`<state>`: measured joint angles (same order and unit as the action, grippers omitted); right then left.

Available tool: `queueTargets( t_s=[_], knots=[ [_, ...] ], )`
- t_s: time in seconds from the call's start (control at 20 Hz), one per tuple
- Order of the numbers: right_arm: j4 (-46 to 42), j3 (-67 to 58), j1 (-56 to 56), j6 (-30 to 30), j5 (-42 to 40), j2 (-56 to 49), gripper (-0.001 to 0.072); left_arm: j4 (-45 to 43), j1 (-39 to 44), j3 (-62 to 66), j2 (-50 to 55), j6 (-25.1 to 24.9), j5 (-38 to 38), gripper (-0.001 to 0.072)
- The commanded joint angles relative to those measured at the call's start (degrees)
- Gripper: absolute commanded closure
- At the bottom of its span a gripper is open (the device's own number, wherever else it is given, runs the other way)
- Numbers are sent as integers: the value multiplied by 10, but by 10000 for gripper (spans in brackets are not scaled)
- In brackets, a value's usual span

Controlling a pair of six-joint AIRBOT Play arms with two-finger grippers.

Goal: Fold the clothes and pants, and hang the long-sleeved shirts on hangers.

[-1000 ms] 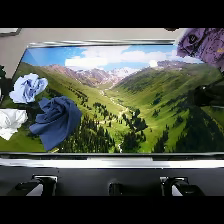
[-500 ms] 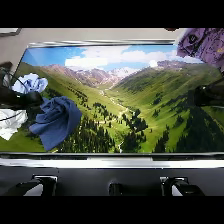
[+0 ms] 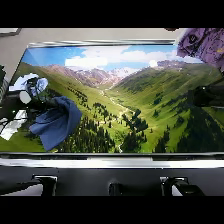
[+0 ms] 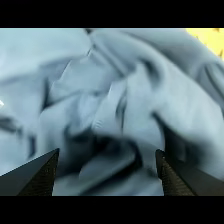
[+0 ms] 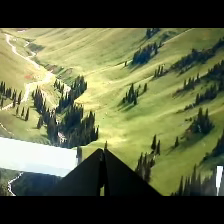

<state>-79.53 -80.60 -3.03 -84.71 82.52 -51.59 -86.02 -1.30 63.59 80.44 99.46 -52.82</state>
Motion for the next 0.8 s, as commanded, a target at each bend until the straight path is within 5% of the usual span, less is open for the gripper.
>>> queueTargets(
  t_s=[0.0, 0.15, 0.25, 0.55, 0.75],
  knots=[
    [-1, 0, 1, -2, 1, 0, 679, 1, 9, -4, 46, 1, 66, -1],
    [0, 0, 1, -2, 1, 0, 679, 2, 26, -4, 66, 1, 92, 43],
    [0, 0, 1, -2, 1, 0, 679, 13, 41, -3, 69, -2, 82, 680],
    [-1, 0, 1, -2, 39, 0, 679, 223, 167, 83, 45, -78, 19, 692],
    [-1, 0, 1, -2, 52, 0, 679, 353, 331, 111, 54, -54, 133, 691]
  ],
)
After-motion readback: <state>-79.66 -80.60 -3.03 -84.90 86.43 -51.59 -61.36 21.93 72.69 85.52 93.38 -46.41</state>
